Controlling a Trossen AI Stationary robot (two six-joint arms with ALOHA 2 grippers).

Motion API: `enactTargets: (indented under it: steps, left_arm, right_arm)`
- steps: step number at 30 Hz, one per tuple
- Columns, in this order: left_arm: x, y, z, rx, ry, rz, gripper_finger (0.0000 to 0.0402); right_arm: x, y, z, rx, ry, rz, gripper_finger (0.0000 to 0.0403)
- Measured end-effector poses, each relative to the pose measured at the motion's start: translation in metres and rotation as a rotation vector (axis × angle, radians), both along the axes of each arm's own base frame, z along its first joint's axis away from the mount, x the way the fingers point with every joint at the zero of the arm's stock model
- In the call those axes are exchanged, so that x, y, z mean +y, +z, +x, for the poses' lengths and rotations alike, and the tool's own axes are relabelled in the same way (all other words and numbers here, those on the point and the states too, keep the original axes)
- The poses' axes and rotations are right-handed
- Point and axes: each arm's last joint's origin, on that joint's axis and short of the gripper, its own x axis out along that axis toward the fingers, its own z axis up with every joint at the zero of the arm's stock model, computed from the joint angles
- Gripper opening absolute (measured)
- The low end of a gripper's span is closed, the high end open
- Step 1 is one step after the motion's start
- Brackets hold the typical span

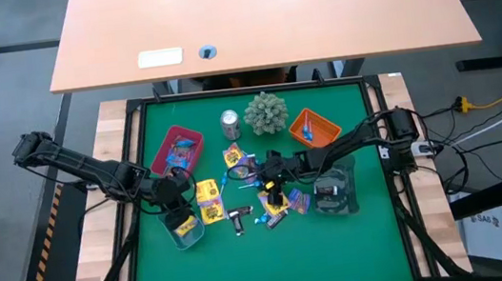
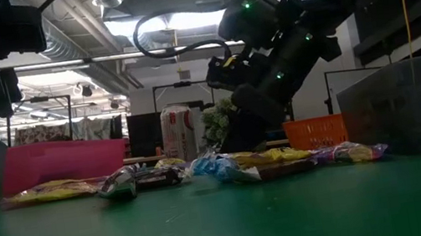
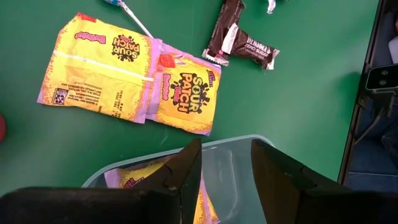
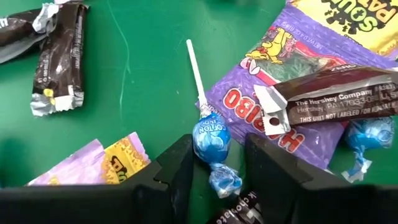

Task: Sort candy
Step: Put the blue candy into the orange bin

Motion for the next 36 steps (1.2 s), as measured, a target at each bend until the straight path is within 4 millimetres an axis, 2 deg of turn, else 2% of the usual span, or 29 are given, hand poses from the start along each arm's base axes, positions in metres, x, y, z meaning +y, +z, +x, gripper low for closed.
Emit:
enactTargets:
  steps: [11, 20, 31, 36]
  left_arm:
    - [0.000, 0.000, 0.000, 0.000, 0.000, 0.000, 0.0126]
    - [0.000, 0.000, 0.000, -0.001, 0.000, 0.000, 0.0126]
    - [-0.001, 0.005, 0.005, -0.074, 0.016, -0.006, 0.0126]
    - [-0.001, 0.008, 0.009, -0.128, 0.044, 0.008, 0.0126]
  right_arm:
    - [0.000, 0.000, 0.000, -0.002, 0.008, 0.008, 0.0074]
    - [0.003, 0.003, 0.000, -0.005, 0.074, 0.080, 0.0085]
    - [0.004, 0.046, -0.005, -0.108, 0.105, 0.107, 0.0083]
    - [0.003, 0.072, -0.015, -0.132, 0.126, 0.082, 0.0083]
